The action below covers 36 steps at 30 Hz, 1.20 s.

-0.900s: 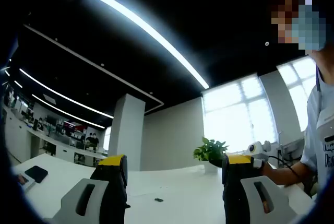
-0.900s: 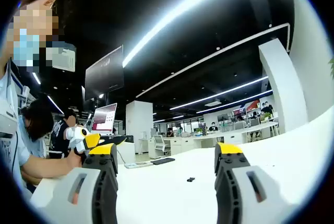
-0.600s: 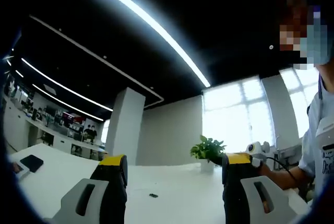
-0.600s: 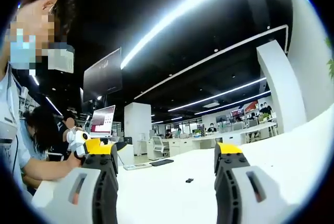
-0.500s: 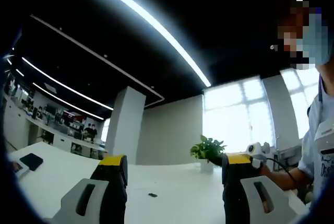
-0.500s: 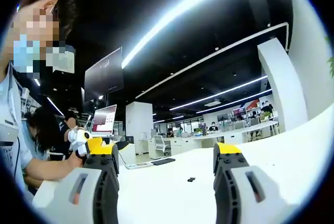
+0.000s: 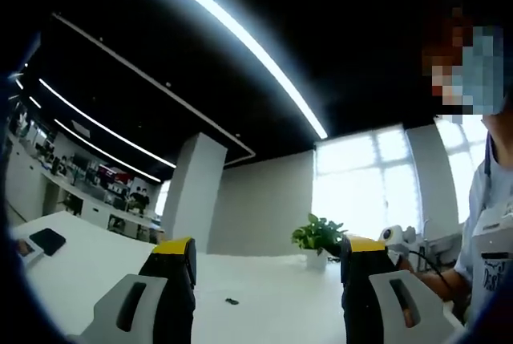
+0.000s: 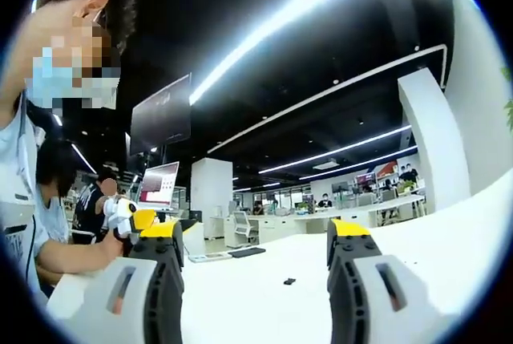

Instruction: Snap the two parts of the plastic buckle together until the buckle closes and remains connected.

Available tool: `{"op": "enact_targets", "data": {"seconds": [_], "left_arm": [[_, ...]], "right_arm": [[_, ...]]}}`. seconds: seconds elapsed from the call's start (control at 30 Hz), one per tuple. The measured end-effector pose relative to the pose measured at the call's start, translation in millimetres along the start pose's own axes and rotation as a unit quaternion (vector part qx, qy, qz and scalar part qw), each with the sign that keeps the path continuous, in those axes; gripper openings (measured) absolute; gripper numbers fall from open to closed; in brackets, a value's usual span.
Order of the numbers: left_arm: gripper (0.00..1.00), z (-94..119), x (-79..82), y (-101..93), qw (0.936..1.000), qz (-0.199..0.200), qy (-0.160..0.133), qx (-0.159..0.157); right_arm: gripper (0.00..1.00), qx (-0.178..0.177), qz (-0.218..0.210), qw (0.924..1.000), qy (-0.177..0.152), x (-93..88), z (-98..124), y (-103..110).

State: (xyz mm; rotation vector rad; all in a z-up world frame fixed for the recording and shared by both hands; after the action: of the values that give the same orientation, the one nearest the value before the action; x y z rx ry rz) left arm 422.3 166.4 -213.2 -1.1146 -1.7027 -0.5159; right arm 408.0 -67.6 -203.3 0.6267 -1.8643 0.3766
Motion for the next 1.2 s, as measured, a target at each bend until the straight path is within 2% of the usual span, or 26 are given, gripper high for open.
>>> {"op": "enact_targets", "data": {"seconds": [0.23,0.37,0.6,0.97,1.07,1.2], "left_arm": [[0.75,0,3.6,-1.6,1.0000,0.003,-0.008,-0.001],[0.75,0,5.0,-3.7,0.9999,0.002,-0.011,-0.002],[0.75,-1,1.5,-5.9,1.0000,-0.006,-0.002,-0.004],[0.74,0,5.2,-4.7,0.9999,0.001,-0.012,-0.001],[0.74,0,2.5,-3.8,1.0000,0.007,-0.006,0.000],[0.74,2,7.9,-5.1,0.9999,-0.001,-0.014,0.000]], "right_arm": [[0.74,-0.008,-0.011,0.9999,-0.003,0.3,1,-6],[0.73,-0.018,-0.010,0.9998,0.008,-5.5,1,-12],[0.72,-0.020,-0.003,0.9998,0.005,-2.7,2,-11],[0.71,-0.027,-0.001,0.9996,0.001,0.6,3,-15],[0.70,-0.028,-0.002,0.9996,0.003,-0.1,3,-16],[0.70,-0.029,-0.003,0.9996,0.004,-0.6,3,-16]]}}
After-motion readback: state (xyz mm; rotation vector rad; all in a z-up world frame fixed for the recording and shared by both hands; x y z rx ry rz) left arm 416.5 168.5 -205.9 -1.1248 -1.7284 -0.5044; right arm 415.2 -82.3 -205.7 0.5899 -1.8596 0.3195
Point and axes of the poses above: the point that each gripper's makers call its tool centre point, and the gripper's own axes: z roughly backward along the fingers, y roughly to its left, x roughly out of its top, the point moved 2 cm from there along z, roughly backward along the fingers, and after that the axes turned 4 degrees about -x, right-handed, at the moved point
